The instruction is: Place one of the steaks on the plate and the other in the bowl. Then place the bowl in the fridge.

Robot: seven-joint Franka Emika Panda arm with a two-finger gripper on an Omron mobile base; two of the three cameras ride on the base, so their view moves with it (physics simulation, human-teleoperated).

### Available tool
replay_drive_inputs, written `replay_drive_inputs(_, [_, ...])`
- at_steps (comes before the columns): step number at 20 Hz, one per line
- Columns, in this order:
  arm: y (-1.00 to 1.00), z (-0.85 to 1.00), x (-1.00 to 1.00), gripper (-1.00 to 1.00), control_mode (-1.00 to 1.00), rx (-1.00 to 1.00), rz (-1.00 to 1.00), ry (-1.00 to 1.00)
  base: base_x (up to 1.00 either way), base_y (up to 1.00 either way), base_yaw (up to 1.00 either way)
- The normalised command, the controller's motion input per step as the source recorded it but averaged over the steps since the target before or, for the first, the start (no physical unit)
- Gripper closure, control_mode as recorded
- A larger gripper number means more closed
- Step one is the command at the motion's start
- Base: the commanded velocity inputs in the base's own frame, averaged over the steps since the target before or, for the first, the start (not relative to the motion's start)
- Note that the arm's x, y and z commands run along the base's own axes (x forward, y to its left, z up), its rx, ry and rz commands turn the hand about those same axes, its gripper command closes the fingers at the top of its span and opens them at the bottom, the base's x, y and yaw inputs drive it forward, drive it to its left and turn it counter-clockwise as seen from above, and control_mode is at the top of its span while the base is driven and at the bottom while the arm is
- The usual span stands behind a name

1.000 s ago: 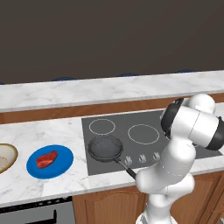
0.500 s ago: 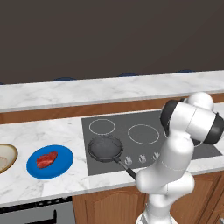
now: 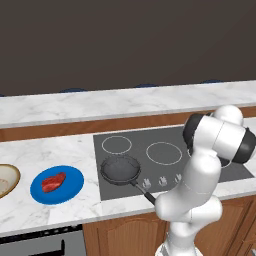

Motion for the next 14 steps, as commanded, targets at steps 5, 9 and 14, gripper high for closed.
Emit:
replay_drive_inputs(5, [0.34,0.00,0.01,-1.00,-1.00,0.00,-0.23,0.00,0.00,0.00,0.00])
replay_drive_inputs(9, [0.35,0.00,0.19,-1.00,-1.00,0.00,-0.25,0.00,0.00,0.00,0.00])
replay_drive_inputs(14, [0.38,0.00,0.20,-1.00,-1.00,0.00,-0.25,0.02,0.00,0.00,0.00])
